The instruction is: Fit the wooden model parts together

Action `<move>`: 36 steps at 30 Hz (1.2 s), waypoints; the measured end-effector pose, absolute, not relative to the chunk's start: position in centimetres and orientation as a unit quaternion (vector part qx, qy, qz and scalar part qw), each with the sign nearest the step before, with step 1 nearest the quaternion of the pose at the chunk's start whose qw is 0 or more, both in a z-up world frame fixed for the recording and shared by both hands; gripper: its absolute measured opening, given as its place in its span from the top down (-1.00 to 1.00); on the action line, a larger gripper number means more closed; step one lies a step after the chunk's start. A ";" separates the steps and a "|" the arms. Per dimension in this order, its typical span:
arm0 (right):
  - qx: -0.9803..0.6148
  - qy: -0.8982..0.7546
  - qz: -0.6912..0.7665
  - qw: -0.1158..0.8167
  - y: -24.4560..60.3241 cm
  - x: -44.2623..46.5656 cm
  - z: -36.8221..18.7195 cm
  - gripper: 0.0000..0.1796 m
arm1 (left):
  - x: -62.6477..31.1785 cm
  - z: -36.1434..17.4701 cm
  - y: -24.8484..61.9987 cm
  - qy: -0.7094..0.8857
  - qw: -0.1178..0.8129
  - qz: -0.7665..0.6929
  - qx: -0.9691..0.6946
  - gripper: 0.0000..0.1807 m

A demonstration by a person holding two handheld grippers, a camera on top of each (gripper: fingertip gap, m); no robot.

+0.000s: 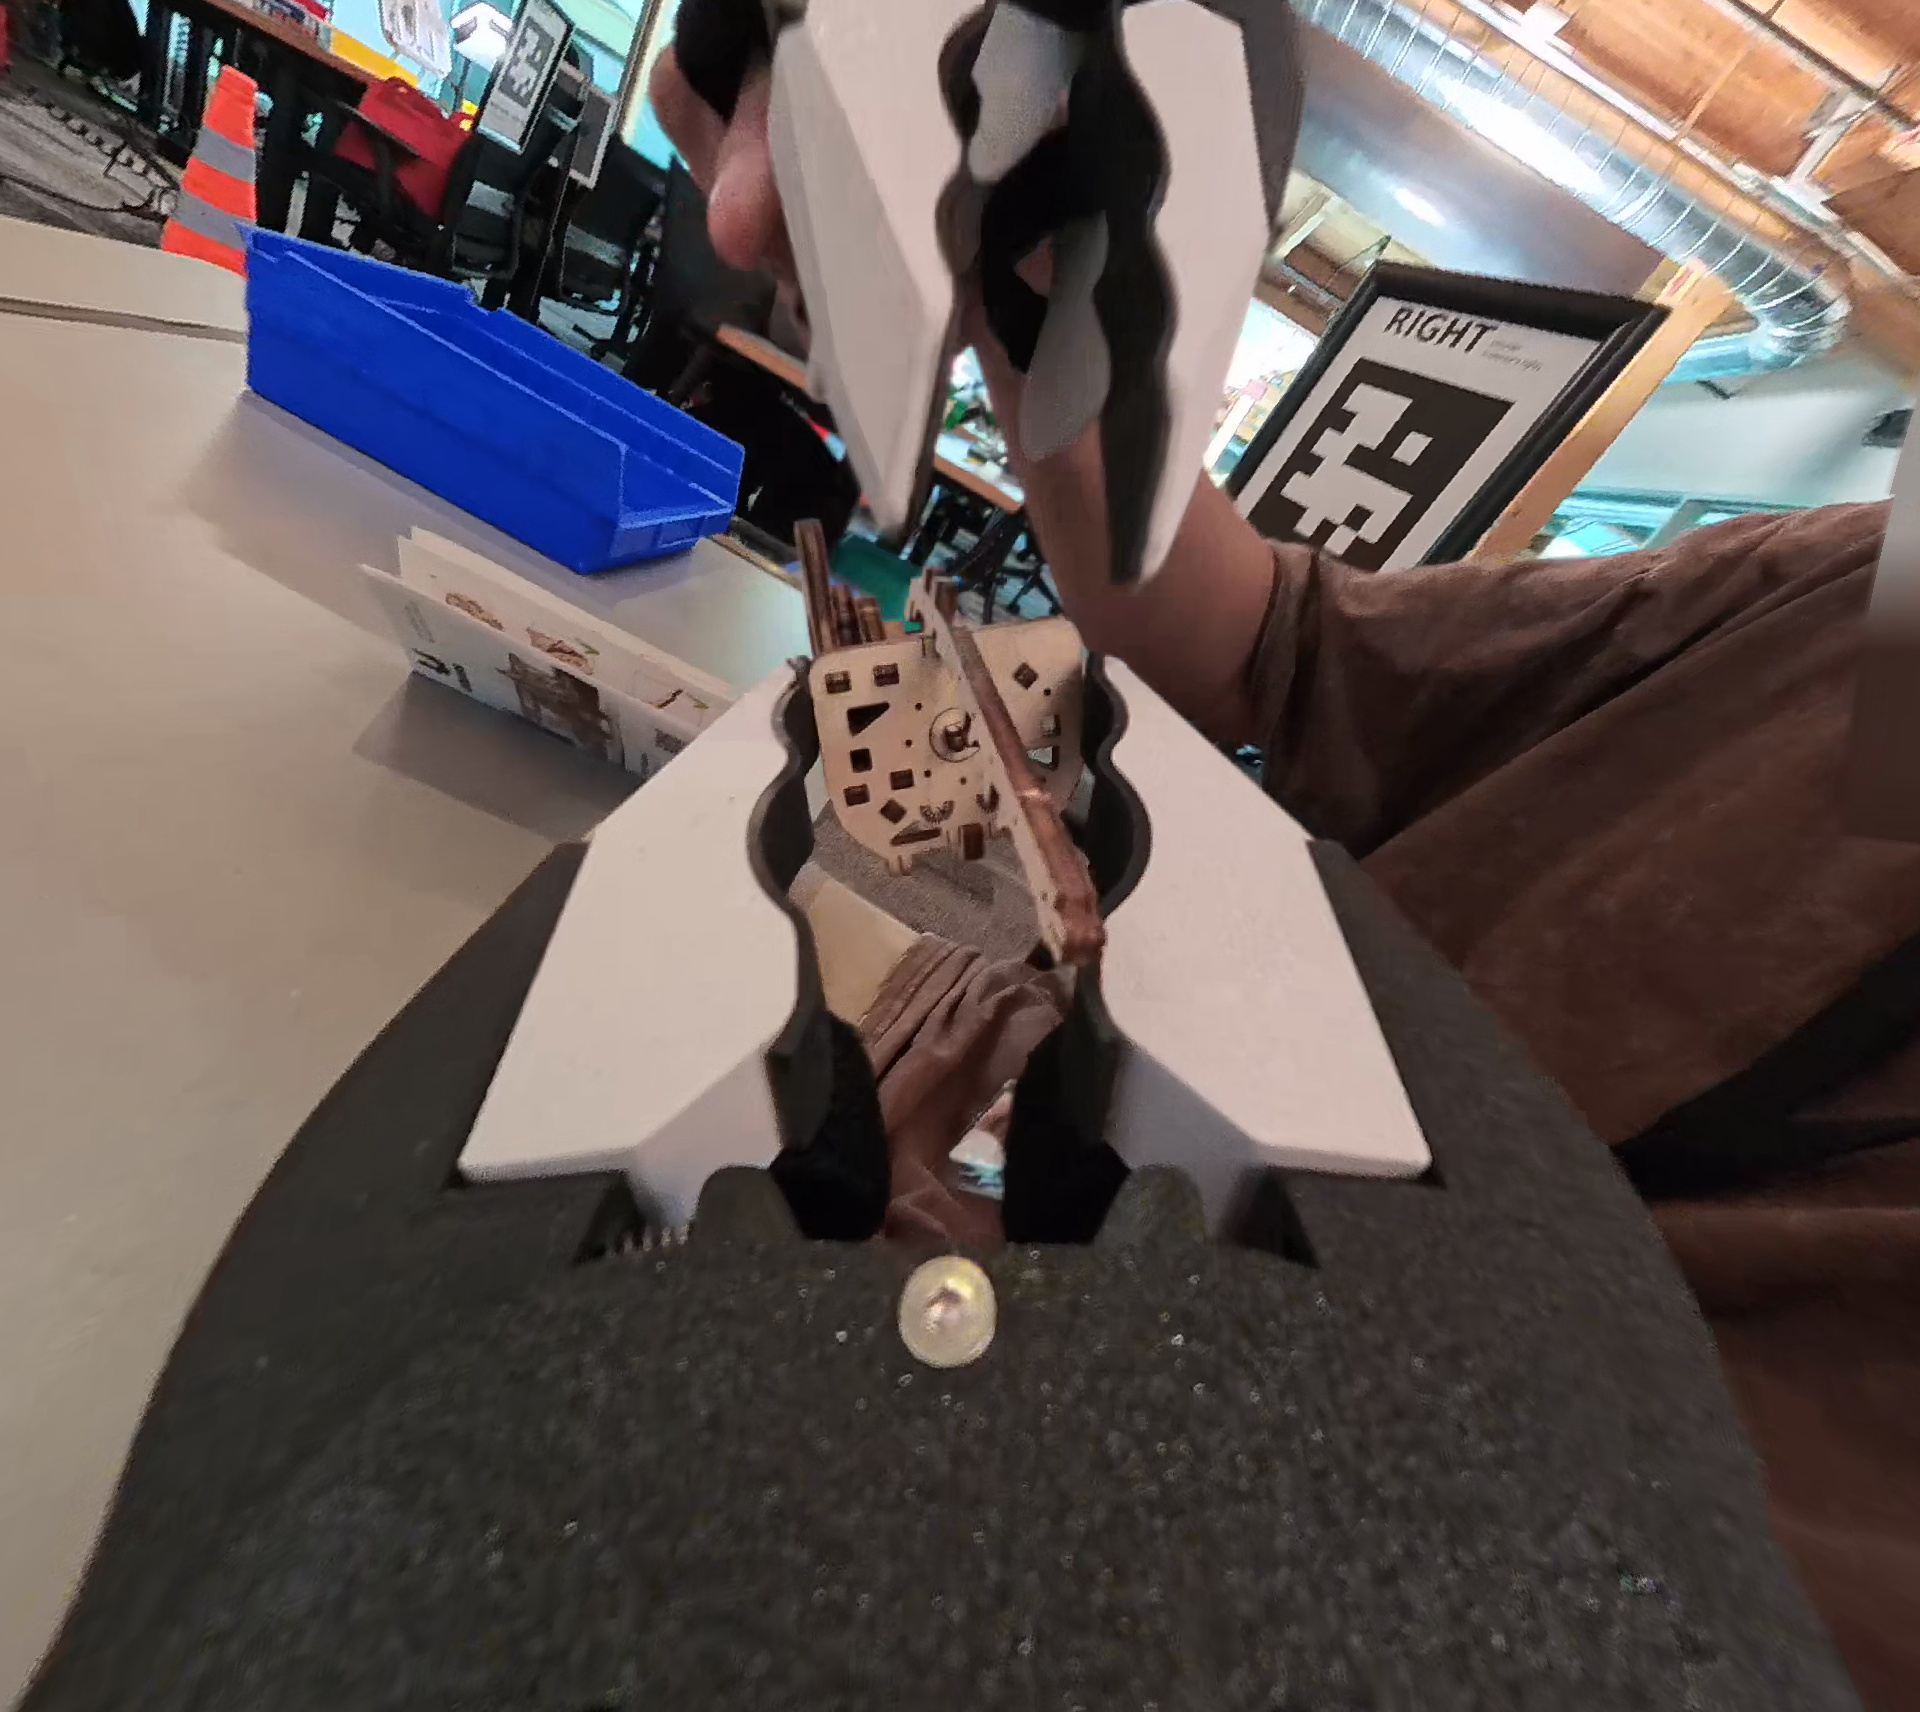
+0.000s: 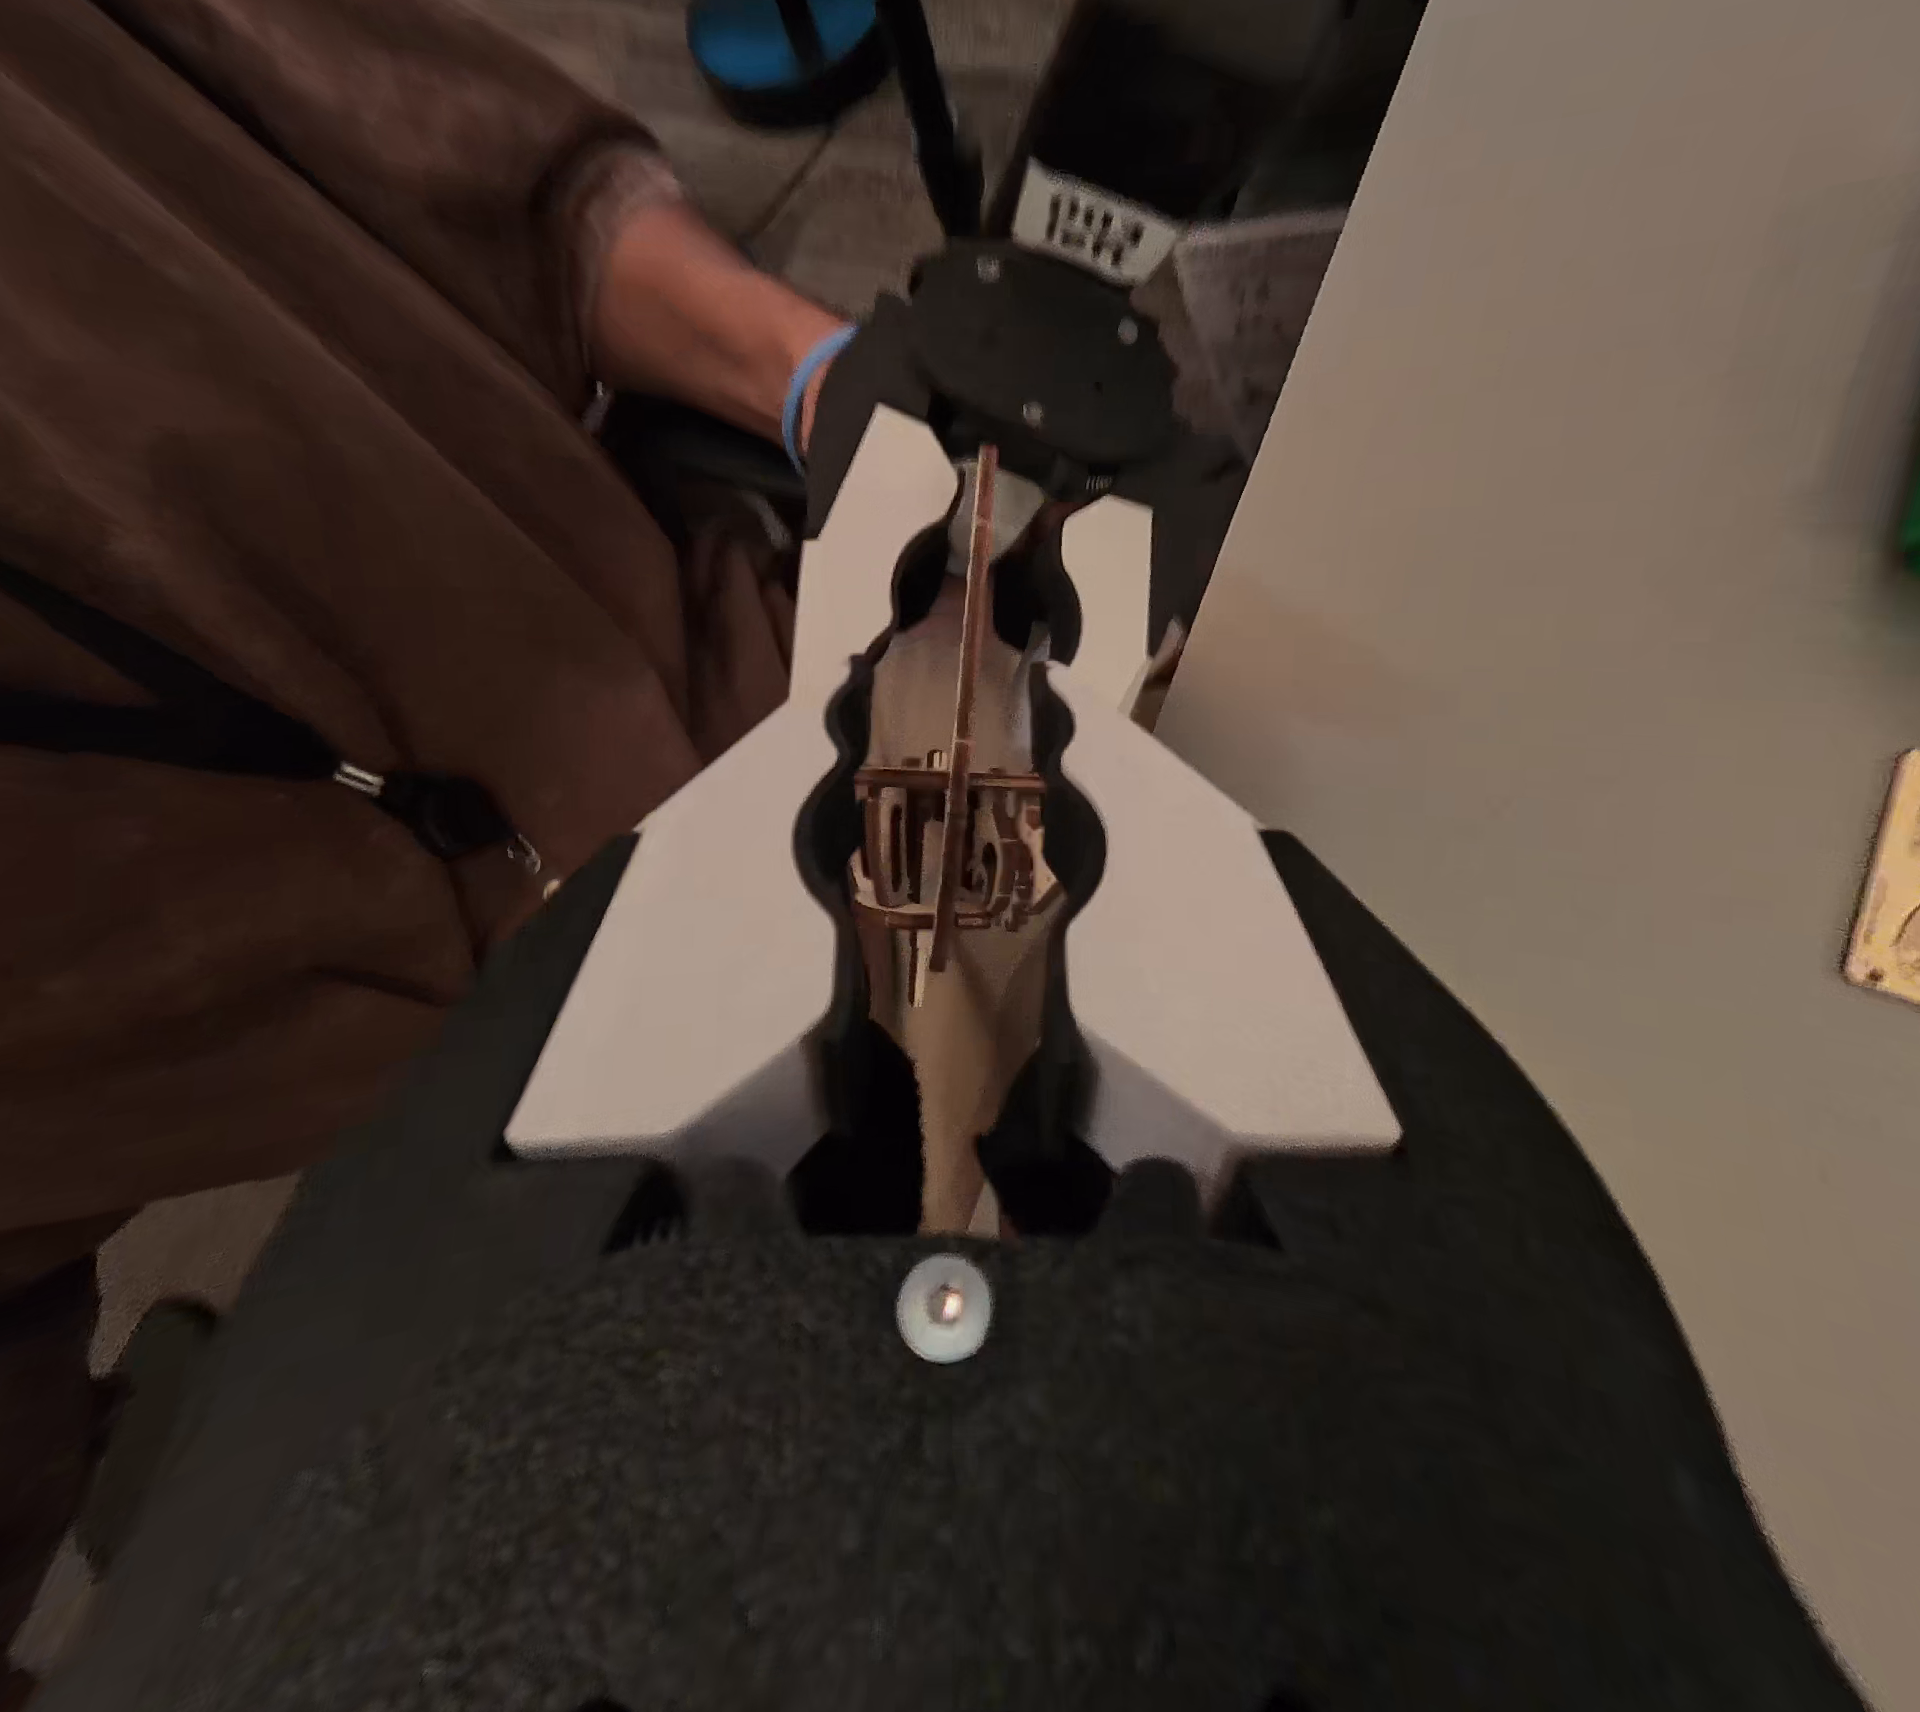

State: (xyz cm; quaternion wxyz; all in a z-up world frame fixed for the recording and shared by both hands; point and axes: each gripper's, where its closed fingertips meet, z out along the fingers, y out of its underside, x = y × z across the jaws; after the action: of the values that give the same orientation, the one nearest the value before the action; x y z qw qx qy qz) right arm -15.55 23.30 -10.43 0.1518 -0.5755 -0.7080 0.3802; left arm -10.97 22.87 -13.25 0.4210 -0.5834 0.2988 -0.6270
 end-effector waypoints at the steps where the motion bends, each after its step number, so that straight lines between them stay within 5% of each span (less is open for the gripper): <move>1: -0.569 -0.697 0.397 0.180 23.6 -15.5 -9.3 0.66 | -11.1 -13.0 22.8 0.295 0.419 -0.636 -0.577 0.46; 5: -0.502 -0.646 0.453 0.356 23.6 -13.2 -5.7 0.35 | -12.2 -11.8 22.8 0.265 0.410 -0.677 -0.550 0.46; 10: -0.439 -0.617 0.332 0.562 22.2 -10.6 -7.7 0.38 | -13.1 -10.1 21.4 0.240 0.332 -0.779 -0.475 0.46; 21: -0.367 -0.694 0.189 0.590 19.8 -12.6 -9.7 0.37 | -13.1 -9.3 20.4 0.186 0.183 -0.890 -0.375 0.49; 36: -0.364 -0.699 0.190 0.585 20.0 -13.0 -10.7 0.52 | -12.2 -9.7 19.8 0.187 0.154 -0.893 -0.379 0.47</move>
State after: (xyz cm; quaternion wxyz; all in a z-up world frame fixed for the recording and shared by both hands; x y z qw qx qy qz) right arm -12.95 20.02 -10.74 0.5852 -0.3638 -0.6995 0.1897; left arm -12.20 19.77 -9.74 0.1541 -0.3788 0.1873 -0.8931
